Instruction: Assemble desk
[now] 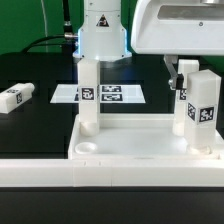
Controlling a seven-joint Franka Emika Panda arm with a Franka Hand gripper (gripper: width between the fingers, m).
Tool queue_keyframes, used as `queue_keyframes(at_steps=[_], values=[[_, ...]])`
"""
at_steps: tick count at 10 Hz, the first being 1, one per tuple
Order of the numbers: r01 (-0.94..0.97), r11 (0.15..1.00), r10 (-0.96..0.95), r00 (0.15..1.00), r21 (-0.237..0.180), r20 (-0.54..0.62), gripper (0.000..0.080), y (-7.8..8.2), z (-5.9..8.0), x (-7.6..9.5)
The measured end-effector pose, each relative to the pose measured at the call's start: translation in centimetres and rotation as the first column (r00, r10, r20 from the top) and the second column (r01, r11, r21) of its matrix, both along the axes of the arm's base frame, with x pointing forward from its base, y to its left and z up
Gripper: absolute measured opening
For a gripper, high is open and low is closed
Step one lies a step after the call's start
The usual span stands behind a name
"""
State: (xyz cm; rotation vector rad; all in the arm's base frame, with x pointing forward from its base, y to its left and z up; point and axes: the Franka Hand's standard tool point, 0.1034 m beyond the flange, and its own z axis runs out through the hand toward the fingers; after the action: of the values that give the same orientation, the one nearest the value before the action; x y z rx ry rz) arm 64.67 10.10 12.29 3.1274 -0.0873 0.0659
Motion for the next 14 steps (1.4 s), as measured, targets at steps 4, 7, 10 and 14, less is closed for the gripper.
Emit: queue_keyframes(at_steps=[4, 7, 10, 14], values=[[-0.034, 0.999, 0.034, 0.999, -0.004, 0.000, 0.0386, -0.05, 0.04, 0.05], [-0.022, 1.000, 0.022, 1.000, -0.003, 0.001, 0.0289, -0.08, 0.03, 0.05], [0.186, 0.983, -0.186, 0.983, 0.012, 0.001, 0.0289, -0.11, -0.02, 0.02], [0.610, 0.792, -0.610, 0.793, 0.031, -0.006, 0.0291, -0.10, -0.15, -0.06]])
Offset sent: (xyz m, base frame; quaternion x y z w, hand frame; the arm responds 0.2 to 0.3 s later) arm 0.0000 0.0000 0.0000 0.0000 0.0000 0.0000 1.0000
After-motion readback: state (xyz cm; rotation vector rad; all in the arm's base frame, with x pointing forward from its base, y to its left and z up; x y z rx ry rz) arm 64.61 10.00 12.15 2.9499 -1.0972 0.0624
